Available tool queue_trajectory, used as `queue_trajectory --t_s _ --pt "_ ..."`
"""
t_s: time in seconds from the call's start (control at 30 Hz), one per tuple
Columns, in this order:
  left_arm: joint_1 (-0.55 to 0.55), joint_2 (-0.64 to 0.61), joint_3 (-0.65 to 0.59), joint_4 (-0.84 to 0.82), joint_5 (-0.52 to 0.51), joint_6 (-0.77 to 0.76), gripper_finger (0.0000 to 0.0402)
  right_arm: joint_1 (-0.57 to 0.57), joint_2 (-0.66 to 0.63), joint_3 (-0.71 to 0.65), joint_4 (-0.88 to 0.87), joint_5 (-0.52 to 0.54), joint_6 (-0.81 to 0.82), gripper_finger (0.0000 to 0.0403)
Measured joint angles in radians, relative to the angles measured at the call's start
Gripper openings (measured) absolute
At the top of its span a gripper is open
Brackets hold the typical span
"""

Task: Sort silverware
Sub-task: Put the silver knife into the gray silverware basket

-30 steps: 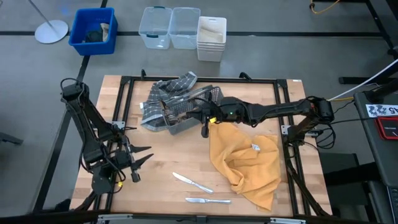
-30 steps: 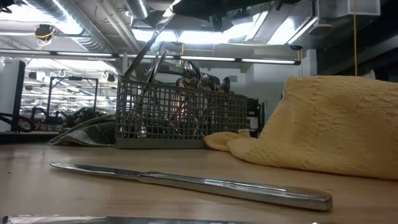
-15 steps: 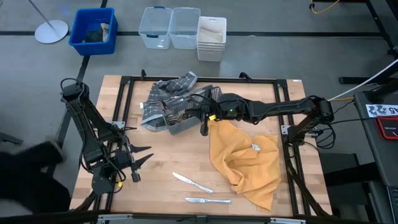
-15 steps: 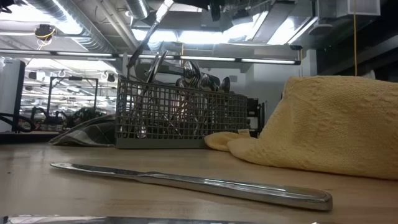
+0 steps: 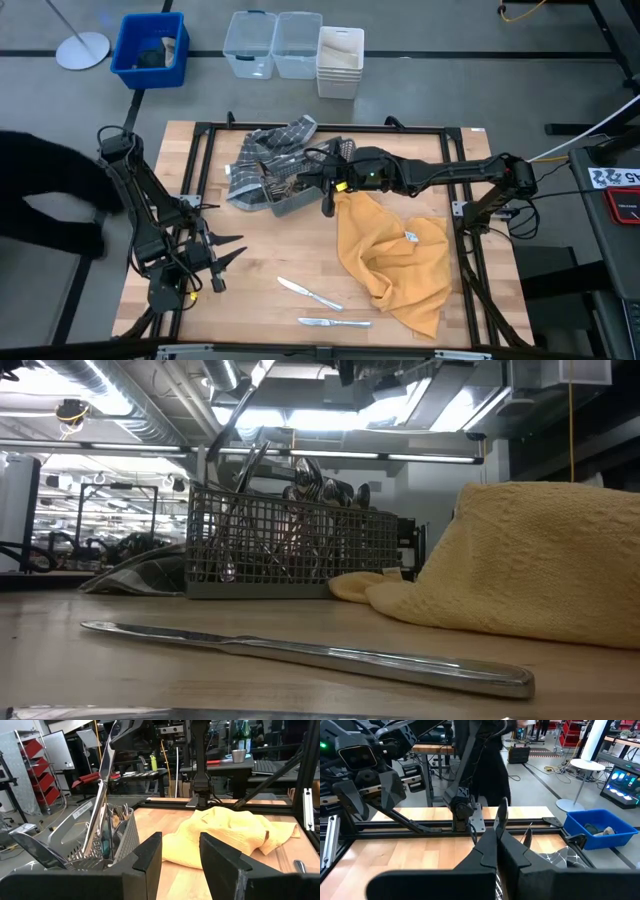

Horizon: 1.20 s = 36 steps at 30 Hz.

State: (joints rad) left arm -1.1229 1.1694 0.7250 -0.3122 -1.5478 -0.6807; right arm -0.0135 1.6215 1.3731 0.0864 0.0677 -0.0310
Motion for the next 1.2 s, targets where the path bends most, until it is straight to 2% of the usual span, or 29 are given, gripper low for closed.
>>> queue_trajectory --t_s 0.27,0.93,1.2 --pt "0.000 0.000 0.000 0.000 0.000 0.000 0.0119 0.000 0.016 0.002 -0.018 -0.011 0.032 0.0001" --pt "0.000 0.000 0.000 -0.013 -0.001 -0.005 0.0119 0.000 0.206 0.002 -0.023 -0.014 0.033 0.0001" --pt "0.000 0.000 0.000 -0.014 0.000 -0.004 0.0119 0.000 0.256 0.002 0.031 -0.024 0.033 0.0009"
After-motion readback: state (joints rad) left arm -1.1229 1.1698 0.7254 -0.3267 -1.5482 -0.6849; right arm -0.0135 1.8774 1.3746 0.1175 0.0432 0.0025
